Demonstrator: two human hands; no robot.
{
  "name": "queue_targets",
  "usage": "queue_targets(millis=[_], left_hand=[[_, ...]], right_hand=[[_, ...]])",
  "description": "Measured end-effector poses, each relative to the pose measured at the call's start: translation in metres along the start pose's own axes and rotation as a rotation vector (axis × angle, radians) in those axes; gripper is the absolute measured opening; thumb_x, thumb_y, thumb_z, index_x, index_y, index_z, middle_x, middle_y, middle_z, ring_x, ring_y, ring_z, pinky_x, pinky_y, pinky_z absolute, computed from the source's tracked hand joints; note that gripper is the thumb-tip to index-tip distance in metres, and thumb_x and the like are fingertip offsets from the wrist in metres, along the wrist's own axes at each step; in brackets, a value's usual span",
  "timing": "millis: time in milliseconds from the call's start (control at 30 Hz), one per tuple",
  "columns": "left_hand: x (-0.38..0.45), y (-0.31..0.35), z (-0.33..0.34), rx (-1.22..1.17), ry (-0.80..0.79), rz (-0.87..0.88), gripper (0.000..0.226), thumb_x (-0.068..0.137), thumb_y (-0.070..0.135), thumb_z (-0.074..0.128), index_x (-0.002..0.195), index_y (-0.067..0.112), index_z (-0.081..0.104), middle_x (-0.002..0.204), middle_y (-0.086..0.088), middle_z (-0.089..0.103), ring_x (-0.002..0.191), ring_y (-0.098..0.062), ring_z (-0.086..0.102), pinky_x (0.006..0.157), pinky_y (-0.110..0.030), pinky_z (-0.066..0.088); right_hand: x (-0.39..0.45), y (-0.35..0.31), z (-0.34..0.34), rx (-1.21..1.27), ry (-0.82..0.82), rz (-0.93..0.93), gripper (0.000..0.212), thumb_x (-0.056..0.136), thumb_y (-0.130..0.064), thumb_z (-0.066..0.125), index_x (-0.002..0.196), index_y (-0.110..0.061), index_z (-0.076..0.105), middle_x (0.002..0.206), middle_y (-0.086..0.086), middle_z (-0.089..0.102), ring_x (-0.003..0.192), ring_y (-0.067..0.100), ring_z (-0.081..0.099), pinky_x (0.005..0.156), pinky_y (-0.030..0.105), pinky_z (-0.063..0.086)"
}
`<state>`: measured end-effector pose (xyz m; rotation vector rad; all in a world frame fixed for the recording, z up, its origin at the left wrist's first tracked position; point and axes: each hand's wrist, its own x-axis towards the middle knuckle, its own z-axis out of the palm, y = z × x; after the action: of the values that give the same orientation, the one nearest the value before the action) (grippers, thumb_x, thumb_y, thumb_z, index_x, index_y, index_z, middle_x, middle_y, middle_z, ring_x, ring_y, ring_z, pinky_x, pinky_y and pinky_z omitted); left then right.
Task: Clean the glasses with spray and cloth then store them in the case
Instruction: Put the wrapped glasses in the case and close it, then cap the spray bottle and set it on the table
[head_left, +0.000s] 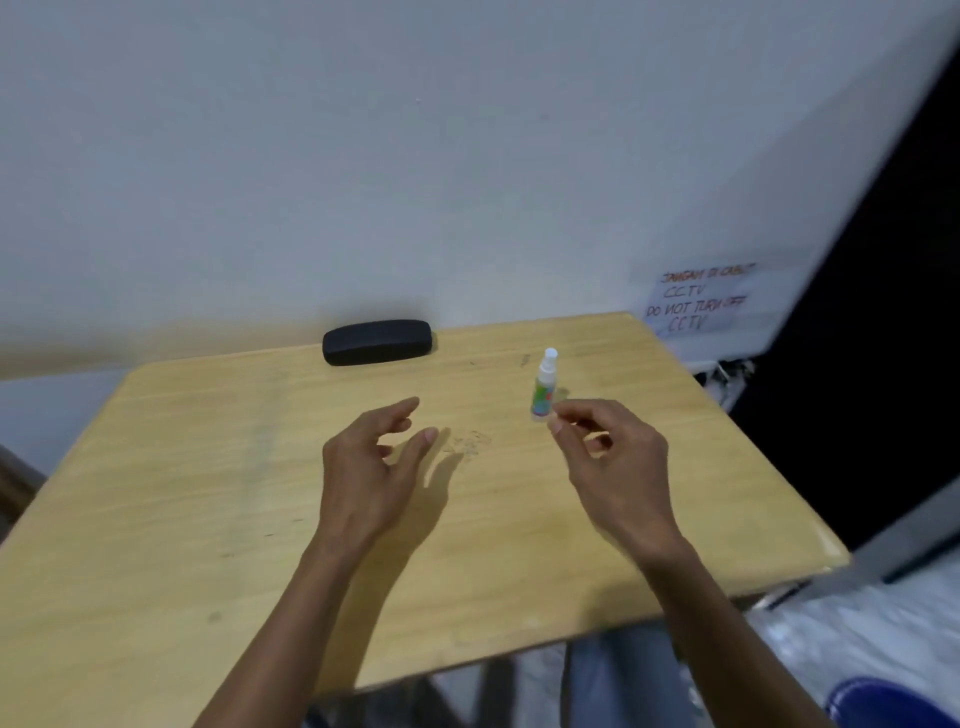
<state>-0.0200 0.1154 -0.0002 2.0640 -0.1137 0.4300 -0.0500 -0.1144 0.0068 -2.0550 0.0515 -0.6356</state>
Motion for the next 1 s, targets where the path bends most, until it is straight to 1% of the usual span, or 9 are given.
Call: queue_targets(millis=[100,233,367,500,567,667,867,933,1000], left_hand=[[0.000,0.012,0.032,-0.053,-0.026,0.012,0.042,0.082,0.028,0.077,0.122,0.021,0.068,0.104,0.011,0.065,0.091,0.004,0.060,0.073,-0.008,0.048],[0.010,0.025,0.080,-0.119,-0.046,0.018,0.044,0.081,0.030,0.078,0.123,0.021,0.068,0.113,0.004,0.071,0.097,-0.002,0.063,0.075,-0.008,0.050],[0.021,0.037,0.115,-0.204,-0.032,-0.013,0.048,0.082,0.027,0.078,0.127,0.021,0.065,0.122,0.006,0.068,0.101,0.000,0.061,0.079,-0.007,0.048],[0.027,0.041,0.135,-0.268,0.016,-0.052,0.048,0.082,0.025,0.077,0.129,0.023,0.064,0.121,0.009,0.068,0.100,0.010,0.062,0.089,-0.019,0.052],[0.029,0.042,0.142,-0.301,0.023,-0.079,0.047,0.082,0.024,0.077,0.128,0.023,0.066,0.120,0.008,0.070,0.097,0.014,0.063,0.092,-0.024,0.053],[0.030,0.042,0.150,-0.354,0.029,-0.109,0.042,0.081,0.021,0.077,0.122,0.025,0.069,0.116,0.011,0.073,0.102,0.005,0.066,0.092,-0.031,0.056],[0.025,0.043,0.147,-0.370,0.080,-0.111,0.034,0.080,0.015,0.078,0.112,0.024,0.074,0.100,0.013,0.076,0.092,-0.002,0.070,0.084,-0.036,0.059],[0.020,0.044,0.137,-0.352,0.084,-0.070,0.034,0.079,0.016,0.079,0.112,0.022,0.074,0.101,0.014,0.075,0.094,-0.003,0.070,0.083,-0.033,0.059],[0.013,0.045,0.123,-0.345,0.099,-0.019,0.034,0.080,0.014,0.079,0.113,0.020,0.074,0.102,0.012,0.075,0.093,-0.009,0.072,0.081,-0.027,0.058]], right_hand=[[0.007,0.030,-0.020,-0.108,0.050,0.096,0.021,0.088,-0.026,0.075,0.109,-0.024,0.074,0.102,-0.007,0.070,0.083,0.004,0.062,0.074,0.029,0.056],[0.008,0.055,-0.023,-0.142,-0.031,0.144,0.032,0.084,-0.034,0.078,0.114,-0.026,0.074,0.106,-0.007,0.071,0.086,0.005,0.062,0.078,0.031,0.055],[0.006,0.068,-0.018,-0.111,-0.020,0.129,0.029,0.082,-0.030,0.081,0.110,-0.027,0.076,0.101,-0.009,0.072,0.086,0.013,0.064,0.083,0.038,0.056],[0.005,0.079,-0.014,-0.132,0.003,0.060,0.025,0.081,-0.022,0.082,0.106,-0.022,0.078,0.099,-0.005,0.075,0.089,0.018,0.067,0.082,0.043,0.057],[0.004,0.083,-0.012,-0.153,0.016,0.006,0.024,0.080,-0.021,0.083,0.104,-0.021,0.078,0.097,-0.005,0.076,0.089,0.019,0.068,0.079,0.043,0.058],[0.004,0.088,-0.011,-0.183,0.041,-0.064,0.024,0.079,-0.017,0.084,0.102,-0.020,0.079,0.095,-0.005,0.077,0.086,0.020,0.069,0.074,0.043,0.058],[0.004,0.083,-0.013,-0.157,0.063,-0.088,0.028,0.076,-0.013,0.086,0.102,-0.016,0.078,0.090,-0.010,0.074,0.081,0.019,0.068,0.073,0.042,0.059],[0.003,0.076,-0.016,-0.088,0.070,-0.045,0.027,0.077,-0.015,0.085,0.103,-0.017,0.078,0.089,-0.016,0.070,0.079,0.013,0.069,0.074,0.034,0.058],[0.001,0.063,-0.022,0.034,0.064,0.028,0.026,0.080,-0.021,0.082,0.106,-0.018,0.077,0.093,-0.012,0.075,0.081,0.007,0.070,0.074,0.019,0.054]])
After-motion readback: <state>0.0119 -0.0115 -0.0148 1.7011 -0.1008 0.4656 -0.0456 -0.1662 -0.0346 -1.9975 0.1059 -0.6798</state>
